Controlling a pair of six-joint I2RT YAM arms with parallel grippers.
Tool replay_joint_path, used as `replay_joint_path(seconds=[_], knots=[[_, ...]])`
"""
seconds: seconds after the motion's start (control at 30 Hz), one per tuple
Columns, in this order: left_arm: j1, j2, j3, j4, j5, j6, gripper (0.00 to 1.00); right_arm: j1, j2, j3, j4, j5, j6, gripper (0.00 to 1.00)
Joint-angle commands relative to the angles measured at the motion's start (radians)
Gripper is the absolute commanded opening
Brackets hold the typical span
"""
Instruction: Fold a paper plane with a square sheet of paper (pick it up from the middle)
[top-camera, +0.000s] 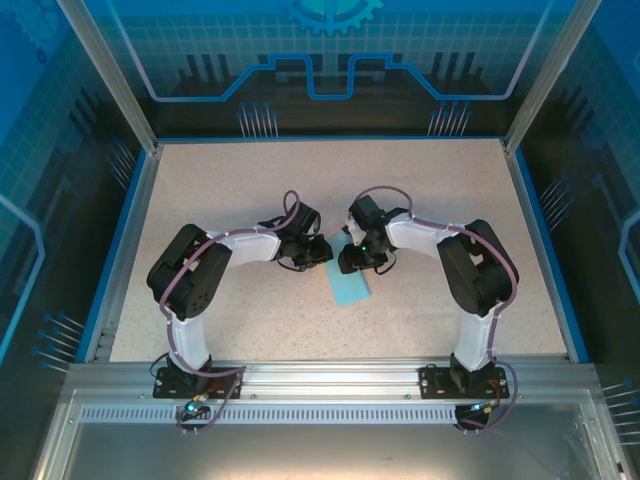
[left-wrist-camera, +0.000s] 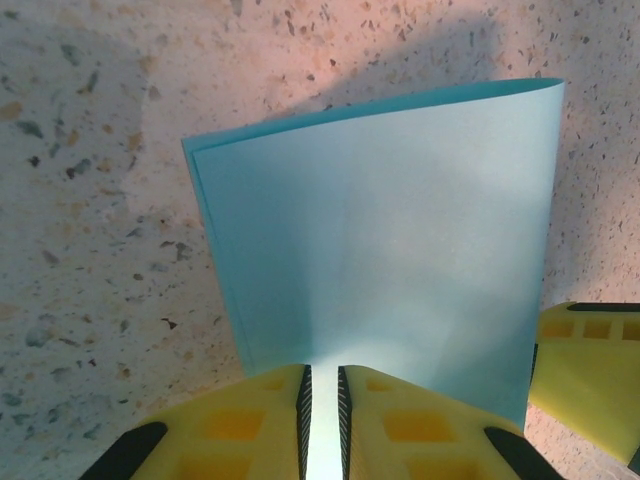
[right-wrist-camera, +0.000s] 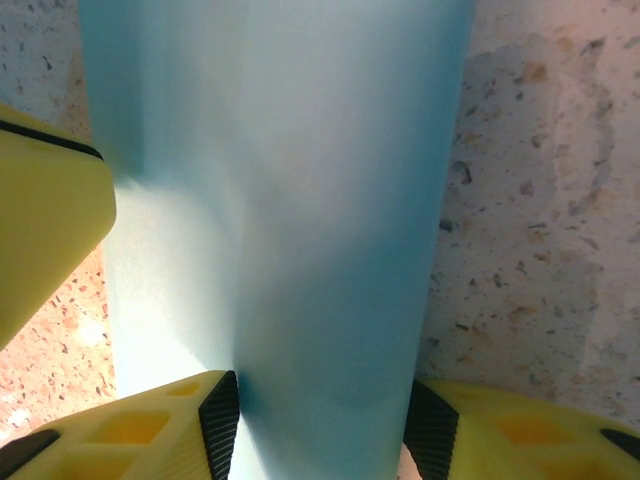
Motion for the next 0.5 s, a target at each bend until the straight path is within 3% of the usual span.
replay_joint_path(seconds=[0.0,0.47], knots=[[-0.008,0.012,0.028,0.005,0.028,-0.004,0.2,0.02,0.112,-0.029,0.041,0.048,-0.024,0.51],[-0.007,-0.016,0.028,0.0,0.034,0.0,0.21,0.02,0.124,-0.022,0.04,0.037,-0.034,0.5]])
